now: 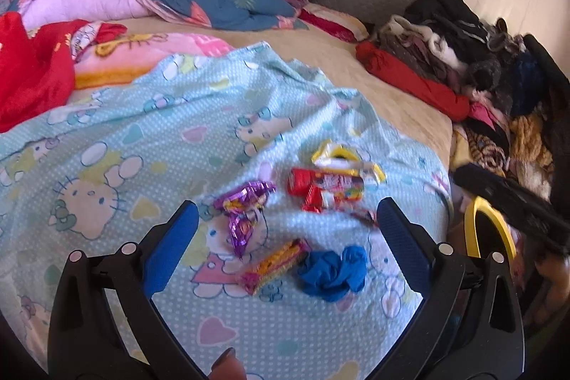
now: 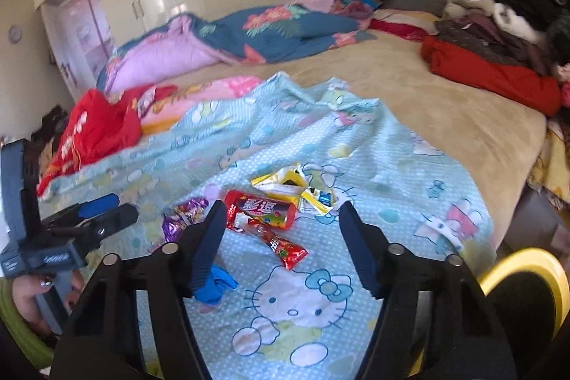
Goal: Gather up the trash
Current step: 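Reach both tools toward the blue glove and red candy tube, then grasp the blue glove with the left tool while the right tool grasps the red candy tube, then carry the blue glove and red candy tube over the yellow-rimmed bin with both tools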
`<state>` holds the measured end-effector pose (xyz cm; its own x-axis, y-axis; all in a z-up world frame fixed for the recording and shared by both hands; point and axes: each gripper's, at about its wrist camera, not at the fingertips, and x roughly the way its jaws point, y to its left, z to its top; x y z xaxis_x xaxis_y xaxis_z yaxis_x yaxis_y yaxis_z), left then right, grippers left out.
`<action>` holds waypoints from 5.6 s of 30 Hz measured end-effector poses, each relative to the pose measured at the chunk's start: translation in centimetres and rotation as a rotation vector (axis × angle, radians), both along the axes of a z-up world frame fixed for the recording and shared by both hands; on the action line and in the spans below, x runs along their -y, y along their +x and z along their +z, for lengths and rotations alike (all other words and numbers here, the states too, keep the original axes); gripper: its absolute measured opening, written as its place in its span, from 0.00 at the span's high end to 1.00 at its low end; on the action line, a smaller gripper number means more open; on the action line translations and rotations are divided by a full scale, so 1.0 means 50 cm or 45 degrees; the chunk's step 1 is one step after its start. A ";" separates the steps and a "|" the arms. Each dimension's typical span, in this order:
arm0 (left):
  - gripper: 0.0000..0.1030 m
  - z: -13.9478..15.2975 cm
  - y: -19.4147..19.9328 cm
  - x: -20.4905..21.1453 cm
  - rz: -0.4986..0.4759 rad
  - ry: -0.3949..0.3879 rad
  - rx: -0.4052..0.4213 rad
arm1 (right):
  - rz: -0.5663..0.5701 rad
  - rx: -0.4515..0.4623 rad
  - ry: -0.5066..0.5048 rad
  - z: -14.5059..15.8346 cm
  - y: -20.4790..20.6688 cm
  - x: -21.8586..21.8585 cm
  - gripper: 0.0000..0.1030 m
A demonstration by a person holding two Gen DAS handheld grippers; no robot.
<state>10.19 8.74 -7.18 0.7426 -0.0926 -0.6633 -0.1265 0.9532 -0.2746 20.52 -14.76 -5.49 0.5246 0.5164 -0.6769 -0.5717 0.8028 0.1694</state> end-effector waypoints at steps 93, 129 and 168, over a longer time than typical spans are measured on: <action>0.94 0.021 -0.014 0.275 -0.429 -0.095 -0.009 | -0.210 -0.061 0.270 0.006 -0.108 0.262 0.74; 0.94 0.078 -0.019 0.480 -0.684 -0.017 0.066 | -0.536 -0.011 0.355 0.017 -0.166 0.498 0.74; 0.94 0.007 0.005 0.650 -0.918 0.049 -0.055 | -0.822 -0.157 0.342 -0.076 -0.173 0.658 0.74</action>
<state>10.44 -23.75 -6.81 0.4783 -0.5255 -0.7036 0.5276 0.8124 -0.2480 11.89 -47.67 -9.31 0.7097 0.2856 -0.6439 0.0402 0.8962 0.4419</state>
